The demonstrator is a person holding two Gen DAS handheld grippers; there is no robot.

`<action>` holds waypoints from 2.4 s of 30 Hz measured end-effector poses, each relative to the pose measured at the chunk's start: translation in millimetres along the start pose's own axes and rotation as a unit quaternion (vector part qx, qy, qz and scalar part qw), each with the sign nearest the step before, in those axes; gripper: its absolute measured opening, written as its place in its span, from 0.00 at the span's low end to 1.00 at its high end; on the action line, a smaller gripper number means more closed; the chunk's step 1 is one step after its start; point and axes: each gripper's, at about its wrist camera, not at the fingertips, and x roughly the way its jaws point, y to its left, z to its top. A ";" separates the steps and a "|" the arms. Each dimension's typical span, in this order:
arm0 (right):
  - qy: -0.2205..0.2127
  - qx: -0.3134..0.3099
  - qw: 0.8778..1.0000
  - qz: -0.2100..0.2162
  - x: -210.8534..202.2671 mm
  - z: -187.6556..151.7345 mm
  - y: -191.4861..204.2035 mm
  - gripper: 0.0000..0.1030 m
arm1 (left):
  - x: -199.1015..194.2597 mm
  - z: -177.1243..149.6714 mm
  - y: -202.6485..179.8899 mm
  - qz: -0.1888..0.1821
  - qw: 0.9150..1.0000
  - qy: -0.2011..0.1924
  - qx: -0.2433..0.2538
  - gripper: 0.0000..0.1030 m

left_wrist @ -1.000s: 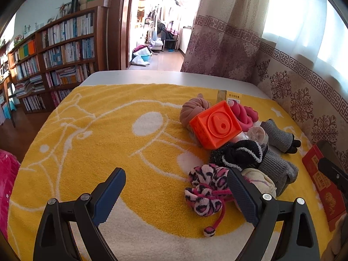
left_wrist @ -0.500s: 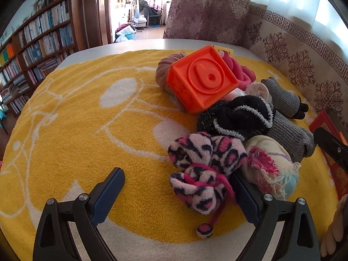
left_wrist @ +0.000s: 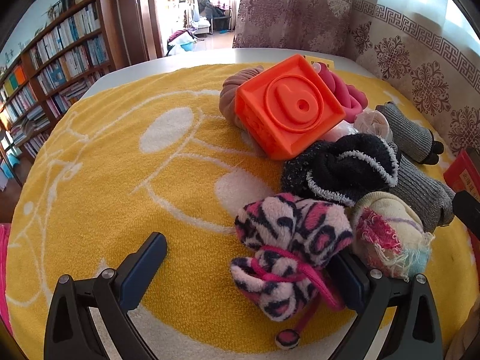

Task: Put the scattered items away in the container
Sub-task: 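Grasp the leopard-print plush with pink strap using the left tool, then grasp the cream-and-blue yarn ball with the right tool, then carry the plush and yarn ball with both tools over the red box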

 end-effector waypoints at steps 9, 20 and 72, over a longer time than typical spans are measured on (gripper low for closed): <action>0.024 -0.038 0.994 0.100 0.4 -8.7 24.7 0.78 | -10.8 -3.0 -2.4 -0.039 0.999 -0.029 0.010 0.49; 0.053 -0.011 0.974 0.219 0.3 -11.0 22.5 0.78 | -37.5 -7.9 31.9 -0.036 0.996 -0.068 -0.037 0.40; 0.025 -0.124 0.988 0.089 9.6 -19.4 69.9 0.60 | -66.5 -11.7 21.7 -0.079 0.991 -0.104 -0.039 0.40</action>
